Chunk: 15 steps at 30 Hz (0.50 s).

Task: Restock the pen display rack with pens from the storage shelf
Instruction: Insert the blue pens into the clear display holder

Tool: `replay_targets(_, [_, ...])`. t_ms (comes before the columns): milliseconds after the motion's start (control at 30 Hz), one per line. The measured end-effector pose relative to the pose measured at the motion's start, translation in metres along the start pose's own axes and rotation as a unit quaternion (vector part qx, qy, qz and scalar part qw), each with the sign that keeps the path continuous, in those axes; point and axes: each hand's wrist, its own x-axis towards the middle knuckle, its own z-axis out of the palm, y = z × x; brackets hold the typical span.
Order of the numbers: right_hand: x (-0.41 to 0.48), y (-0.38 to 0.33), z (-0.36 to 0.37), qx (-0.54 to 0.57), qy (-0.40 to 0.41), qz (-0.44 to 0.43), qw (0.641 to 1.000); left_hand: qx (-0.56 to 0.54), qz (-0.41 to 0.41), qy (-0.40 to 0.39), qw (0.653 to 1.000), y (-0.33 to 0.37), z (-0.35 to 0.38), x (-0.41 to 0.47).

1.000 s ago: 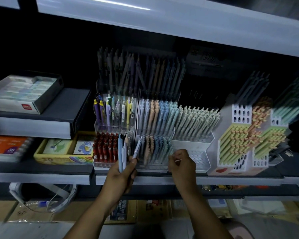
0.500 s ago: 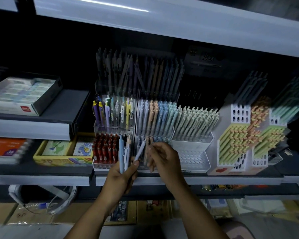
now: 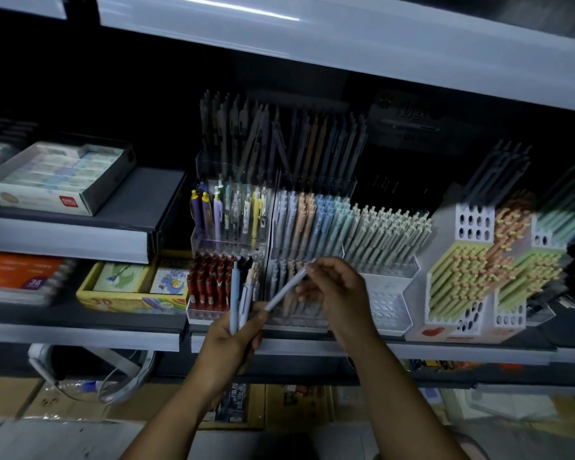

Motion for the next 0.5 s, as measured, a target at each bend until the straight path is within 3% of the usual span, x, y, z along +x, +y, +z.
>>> replay_targets(100, [0.008,-0.007,-0.007,-0.022,0.037,-0.026,0.999,0.000,0.000,0.027,1.000,-0.003,-0.004,0.003])
replay_targets(233, [0.019,-0.007,-0.012,-0.121,0.010,-0.076,0.990,0.004,-0.004,0.041,0.999,-0.006,-0.006,0.005])
replay_targets(500, [0.029,0.017,-0.004,-0.339,-0.048,-0.140,0.929,0.004,-0.011,0.036,0.999,-0.006,-0.005,0.005])
